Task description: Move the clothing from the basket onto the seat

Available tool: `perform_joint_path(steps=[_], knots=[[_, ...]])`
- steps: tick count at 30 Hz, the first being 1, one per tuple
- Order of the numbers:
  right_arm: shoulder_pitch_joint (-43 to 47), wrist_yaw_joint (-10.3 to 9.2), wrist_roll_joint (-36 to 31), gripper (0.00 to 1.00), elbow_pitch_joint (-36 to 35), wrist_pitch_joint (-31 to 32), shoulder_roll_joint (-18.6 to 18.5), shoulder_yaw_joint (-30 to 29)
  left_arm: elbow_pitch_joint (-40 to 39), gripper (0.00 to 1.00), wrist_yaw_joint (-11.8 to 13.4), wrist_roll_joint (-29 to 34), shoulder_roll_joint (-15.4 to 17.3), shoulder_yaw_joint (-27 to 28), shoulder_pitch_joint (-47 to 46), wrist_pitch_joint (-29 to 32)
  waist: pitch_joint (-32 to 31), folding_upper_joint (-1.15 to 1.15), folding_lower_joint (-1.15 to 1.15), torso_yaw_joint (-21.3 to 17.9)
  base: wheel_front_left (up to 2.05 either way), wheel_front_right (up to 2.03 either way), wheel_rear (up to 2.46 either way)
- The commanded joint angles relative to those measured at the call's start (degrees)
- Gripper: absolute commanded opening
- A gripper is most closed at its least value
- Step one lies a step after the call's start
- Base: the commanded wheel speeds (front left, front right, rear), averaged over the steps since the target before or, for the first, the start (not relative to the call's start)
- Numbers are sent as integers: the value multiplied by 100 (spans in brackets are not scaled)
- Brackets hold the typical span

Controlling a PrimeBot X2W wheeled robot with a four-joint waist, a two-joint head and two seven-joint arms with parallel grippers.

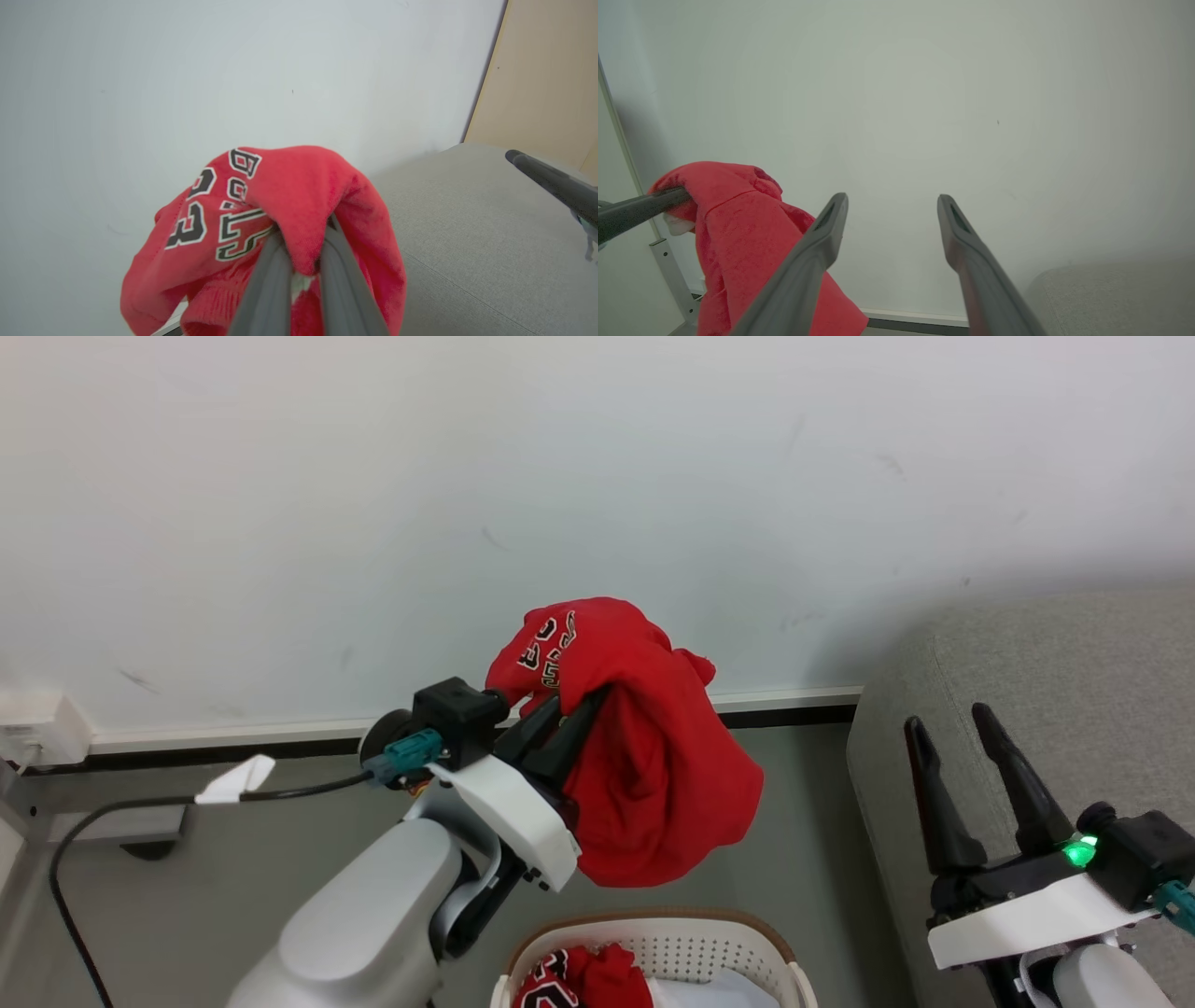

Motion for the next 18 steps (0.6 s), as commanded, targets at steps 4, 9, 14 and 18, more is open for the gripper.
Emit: perform_joint_path(steps=[4,9,14,18], knots=[[103,-12,133,100,2,-14,-57,320,-301,0,106,-33,146,79,-13,119,-54,0,2,40,0,0,0],[45,-12,28,100,-124,-14,-81,695,-518,0,188,-81,191,75,107,200,-50,0,2,56,0,0,0],[-87,-12,159,100,-209,-14,-151,1507,-585,0,204,-127,166,38,148,262,-39,0,2,79,0,0,0],[-320,-12,290,100,40,-14,-150,2085,-597,0,156,-176,65,-49,156,323,-60,0,2,161,0,0,0]])
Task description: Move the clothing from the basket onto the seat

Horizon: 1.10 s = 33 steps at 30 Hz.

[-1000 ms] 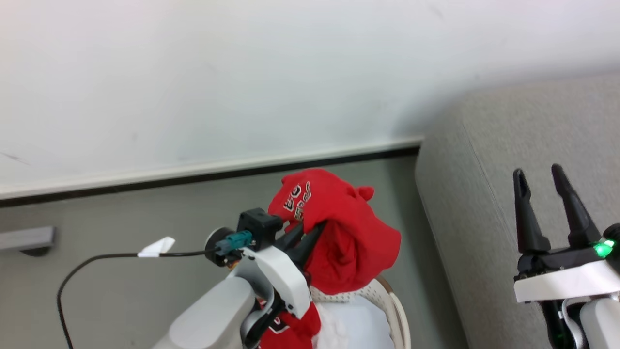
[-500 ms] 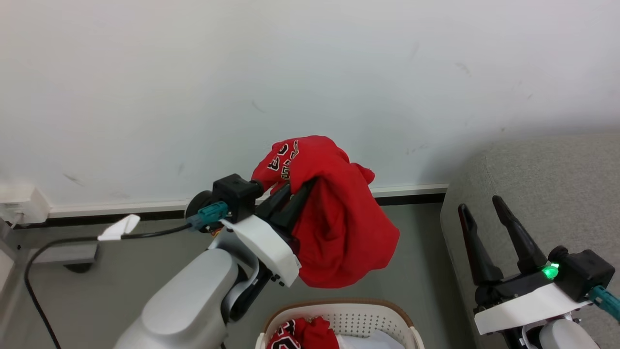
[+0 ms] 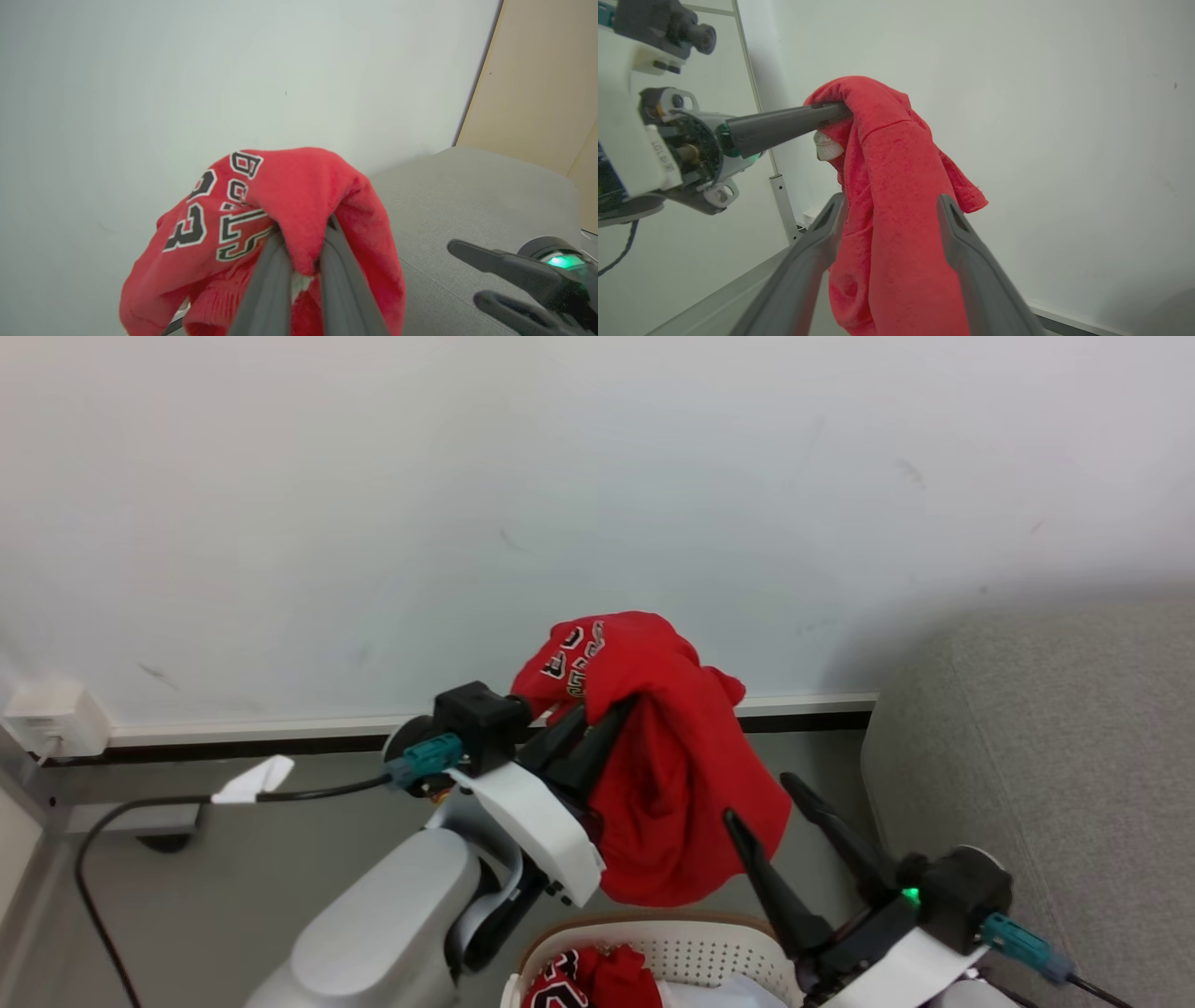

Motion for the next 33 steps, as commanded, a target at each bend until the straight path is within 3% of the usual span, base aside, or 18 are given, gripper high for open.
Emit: perform_joint_path(steps=[1,7,17,18,19,21,33], knots=[[-171,-12,94,100,134,-14,21,210,-17,0,-34,-47,-50,-30,51,32,-22,0,0,65,0,0,0],[-599,-12,232,100,1069,-14,168,676,25,0,-114,-83,-263,-218,67,66,-88,0,0,310,0,0,0],[-1023,-12,155,100,2376,-14,570,321,-130,0,-248,-133,-621,-649,223,180,-209,0,0,817,0,0,0],[-1051,-12,155,45,2445,-14,599,286,-143,0,-256,-147,-627,-670,247,181,-213,0,0,844,0,0,0],[-1051,-12,155,45,2445,-14,599,286,-143,0,-256,-147,-627,-670,247,181,-213,0,0,844,0,0,0],[-1095,-12,145,0,2587,-14,630,196,-155,0,-258,-175,-632,-708,289,209,-217,0,0,892,0,0,0],[-901,-12,305,0,2128,-14,494,-533,178,0,-263,-363,-557,-733,511,238,-117,0,0,723,0,0,0]])
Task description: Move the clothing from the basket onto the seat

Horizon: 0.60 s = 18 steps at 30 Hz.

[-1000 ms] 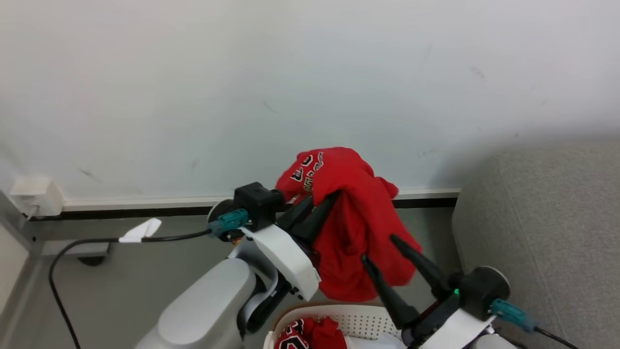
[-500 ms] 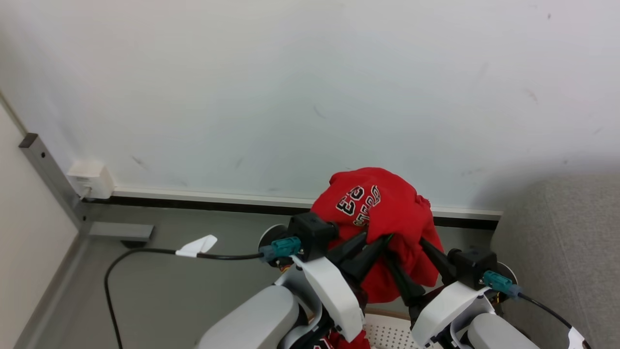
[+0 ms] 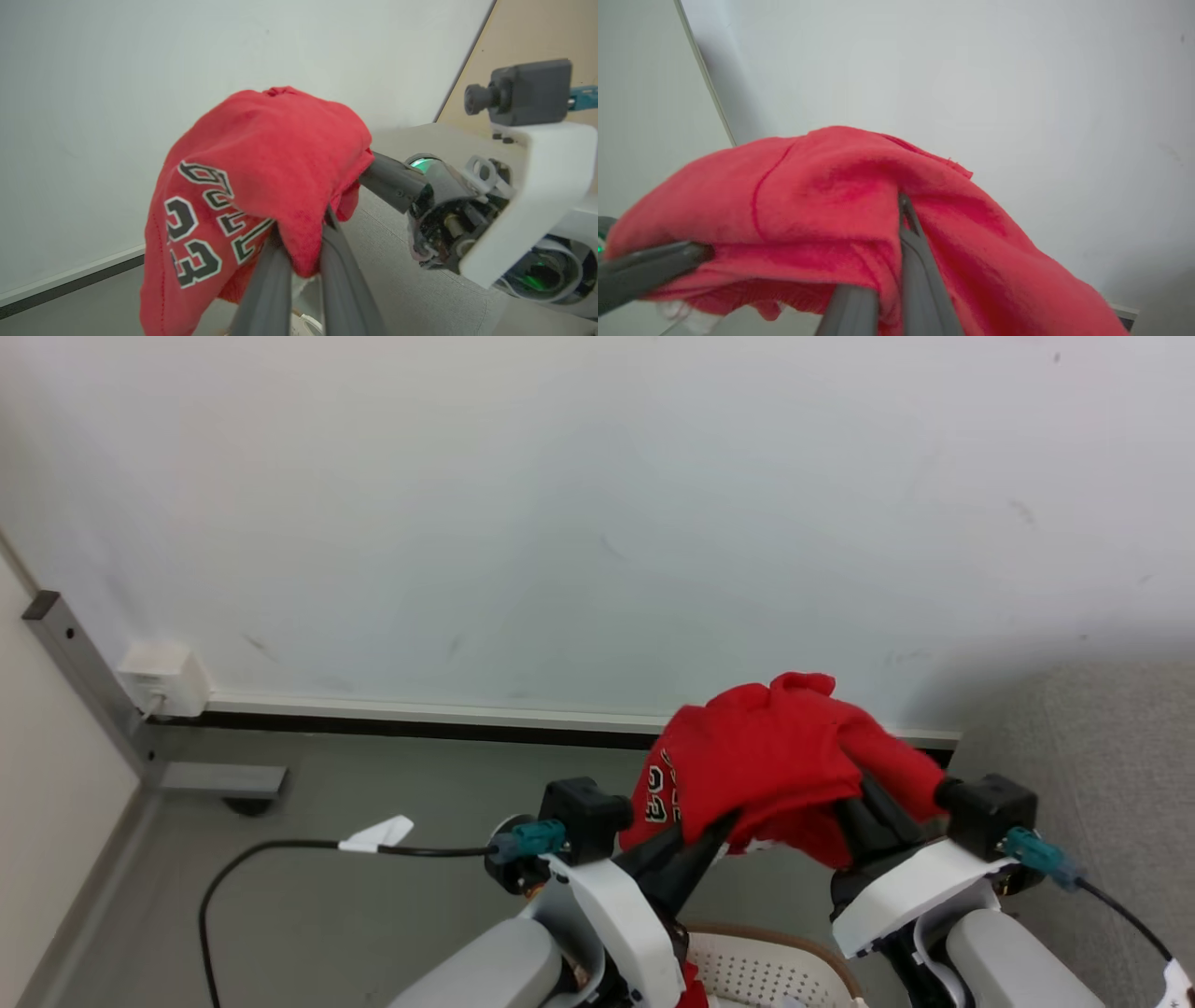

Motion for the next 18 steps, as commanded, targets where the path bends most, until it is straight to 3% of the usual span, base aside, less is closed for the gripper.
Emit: perform_joint_path(steps=[1,3,4,5,12,18], knots=[[67,-12,60,0,-83,-16,-60,-114,38,0,-32,-30,5,-30,95,-13,35,0,0,-92,0,0,0],[118,-14,95,0,-204,-16,-114,-264,64,0,-57,-66,-33,-87,146,-52,66,0,0,-187,0,0,0],[134,-14,104,0,-259,-16,-135,-322,67,41,-76,-76,-50,-103,166,-69,85,0,0,-250,0,0,0],[154,-15,125,0,-316,-16,-161,-397,68,100,-86,-62,-61,-139,178,-96,98,0,0,-304,0,0,0],[268,-14,90,0,-579,-16,-327,-941,-111,100,-164,-8,-37,-334,185,-182,239,0,0,-914,0,0,0],[242,-13,-55,0,-835,-16,-536,-1233,-291,100,-63,204,107,-340,43,-320,489,0,0,-1661,0,0,0]])
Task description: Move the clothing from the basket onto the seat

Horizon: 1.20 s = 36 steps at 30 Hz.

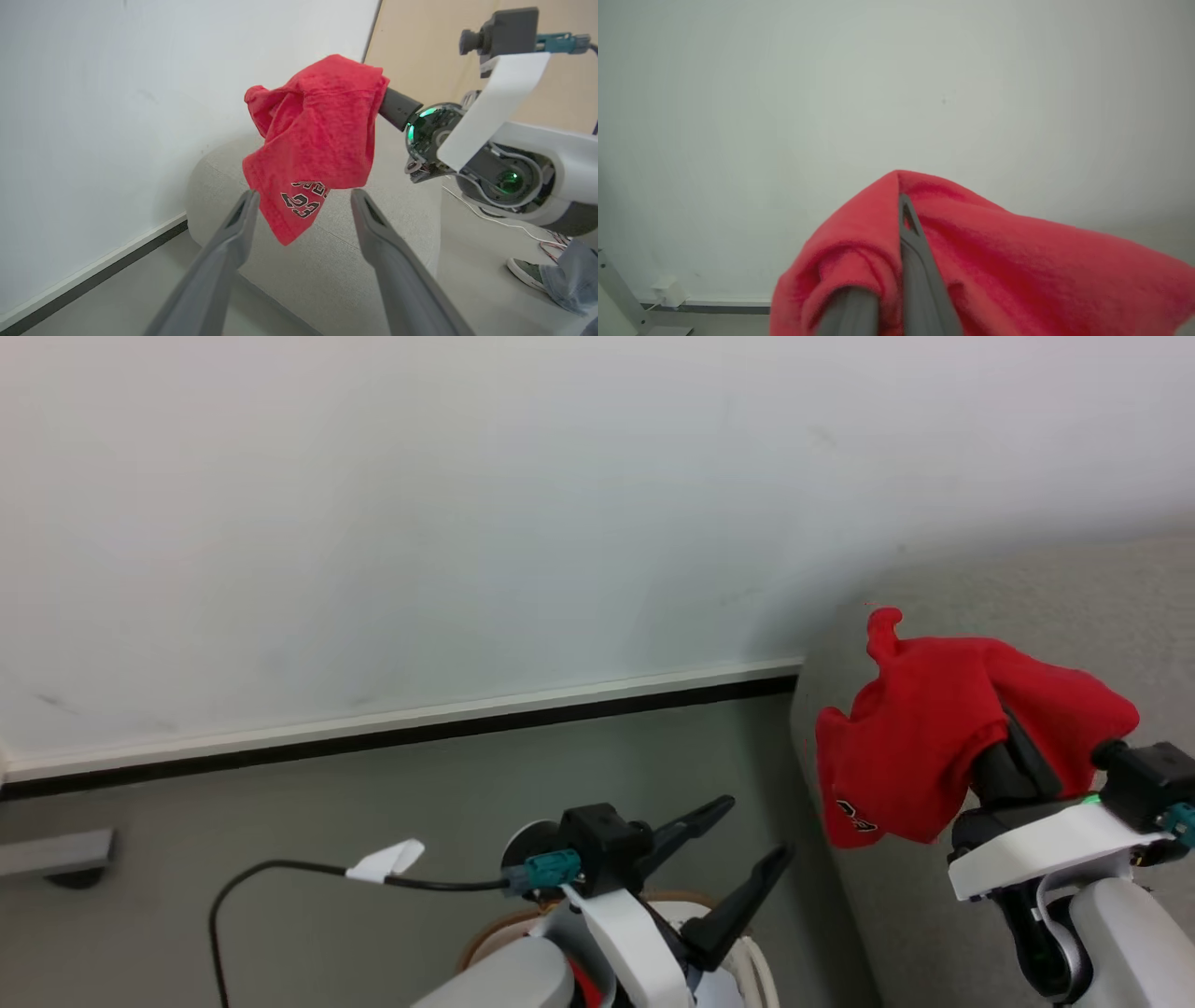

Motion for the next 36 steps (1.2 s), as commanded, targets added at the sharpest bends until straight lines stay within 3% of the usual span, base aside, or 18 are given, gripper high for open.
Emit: perform_joint_path(steps=[1,11,18,27,36], knots=[[44,-14,-55,0,-84,-15,-62,-65,-26,100,48,164,90,18,-104,-75,223,0,0,-493,0,0,0],[487,-14,330,0,-876,-16,5,-440,-44,100,161,817,456,190,-303,-343,673,0,0,-1785,0,0,0],[724,-14,405,0,-1153,-16,129,-554,2,100,89,959,512,274,-350,-354,921,0,0,-2265,0,0,0],[433,-14,461,0,-1182,-16,218,-724,-23,100,-2,1101,553,276,-515,-355,1340,0,0,-2241,0,0,0],[-801,-14,764,0,-549,-16,-50,-1272,-294,100,-60,1214,648,285,-1089,-224,2334,0,0,-1519,0,0,0]])
